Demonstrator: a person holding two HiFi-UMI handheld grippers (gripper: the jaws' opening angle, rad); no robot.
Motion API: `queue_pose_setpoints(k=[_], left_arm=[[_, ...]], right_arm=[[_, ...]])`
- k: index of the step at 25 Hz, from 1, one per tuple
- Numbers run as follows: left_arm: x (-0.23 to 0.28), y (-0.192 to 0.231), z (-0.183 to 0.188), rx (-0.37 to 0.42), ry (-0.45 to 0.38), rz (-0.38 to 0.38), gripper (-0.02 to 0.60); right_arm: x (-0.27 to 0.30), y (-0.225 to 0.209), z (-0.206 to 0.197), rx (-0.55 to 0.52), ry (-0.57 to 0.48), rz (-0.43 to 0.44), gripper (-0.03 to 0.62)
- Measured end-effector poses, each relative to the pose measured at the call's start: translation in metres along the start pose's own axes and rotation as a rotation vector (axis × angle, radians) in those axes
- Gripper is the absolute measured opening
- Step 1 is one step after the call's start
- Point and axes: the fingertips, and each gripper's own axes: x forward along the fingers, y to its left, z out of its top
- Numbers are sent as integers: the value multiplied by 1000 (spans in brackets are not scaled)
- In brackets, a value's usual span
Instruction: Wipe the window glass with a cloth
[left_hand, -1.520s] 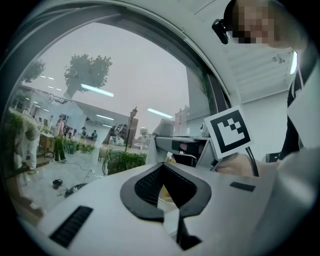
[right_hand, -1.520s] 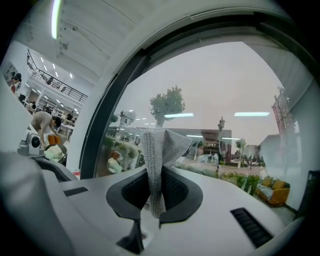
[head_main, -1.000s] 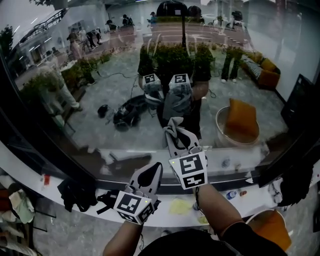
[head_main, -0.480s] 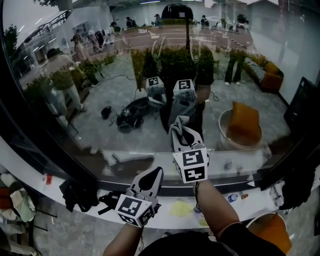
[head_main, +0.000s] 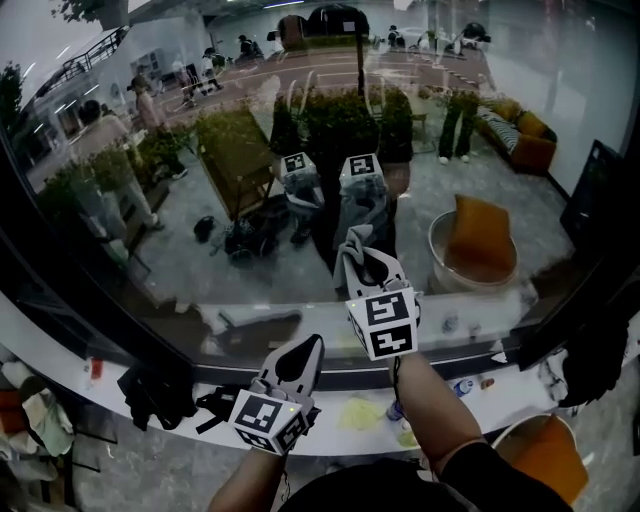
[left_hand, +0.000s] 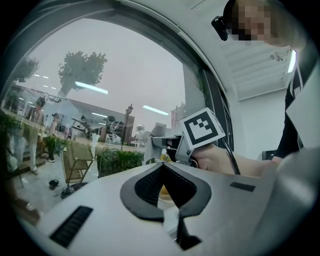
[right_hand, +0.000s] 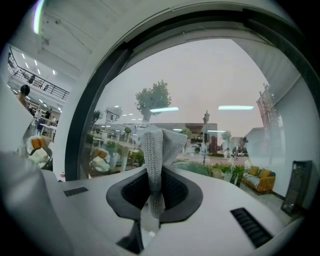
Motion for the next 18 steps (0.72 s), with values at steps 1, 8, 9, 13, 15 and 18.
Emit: queue_pose_setpoints(k=[1, 8, 9, 13, 15, 18], left_arm=[[2, -2, 0, -8, 0, -1, 6], [27, -36, -1, -19, 9, -50, 6], [34, -44, -1, -18, 11, -58, 6], [52, -70, -5, 14, 16, -105, 6], [59, -82, -5, 18, 17, -123, 6], [74, -99, -6, 17, 22, -138, 6]], right_arm=[[-2, -5, -2, -1, 1, -7, 52], [-26, -51, -10, 2, 12, -56, 52], [-32, -62, -12, 4, 13, -64, 52], [-51, -94, -19, 8, 21, -97, 52], [-60, -109, -21, 11, 23, -112, 52], [-72, -134, -26, 14, 29, -127, 52]])
